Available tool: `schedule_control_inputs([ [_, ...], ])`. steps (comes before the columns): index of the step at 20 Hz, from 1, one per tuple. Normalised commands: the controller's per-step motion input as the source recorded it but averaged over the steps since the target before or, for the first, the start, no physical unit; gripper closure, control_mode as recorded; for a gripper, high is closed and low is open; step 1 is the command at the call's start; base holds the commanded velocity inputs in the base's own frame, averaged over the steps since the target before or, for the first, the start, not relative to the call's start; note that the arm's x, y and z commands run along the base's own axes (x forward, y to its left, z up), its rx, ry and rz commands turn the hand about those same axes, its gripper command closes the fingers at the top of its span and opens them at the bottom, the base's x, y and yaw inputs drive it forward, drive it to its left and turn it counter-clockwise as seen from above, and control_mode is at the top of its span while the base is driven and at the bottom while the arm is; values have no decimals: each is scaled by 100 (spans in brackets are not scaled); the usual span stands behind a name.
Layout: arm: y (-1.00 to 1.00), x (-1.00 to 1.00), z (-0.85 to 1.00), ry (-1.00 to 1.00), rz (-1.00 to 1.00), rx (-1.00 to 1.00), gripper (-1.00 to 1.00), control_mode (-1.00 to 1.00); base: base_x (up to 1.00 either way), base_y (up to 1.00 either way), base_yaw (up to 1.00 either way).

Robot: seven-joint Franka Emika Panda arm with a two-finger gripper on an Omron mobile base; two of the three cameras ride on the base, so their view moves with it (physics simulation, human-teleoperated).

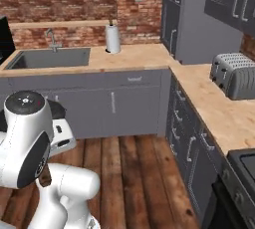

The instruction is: Pick up the pan with the steak in it and place it on the dining table. Then place the steak on the plate.

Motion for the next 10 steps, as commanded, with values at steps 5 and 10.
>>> schedule_control_inputs([
  [5, 0, 0, 0, 0, 0, 0, 100, 100, -3, 0, 50],
  [10, 0, 0, 0, 0, 0, 0, 100, 100, -3, 0, 50],
])
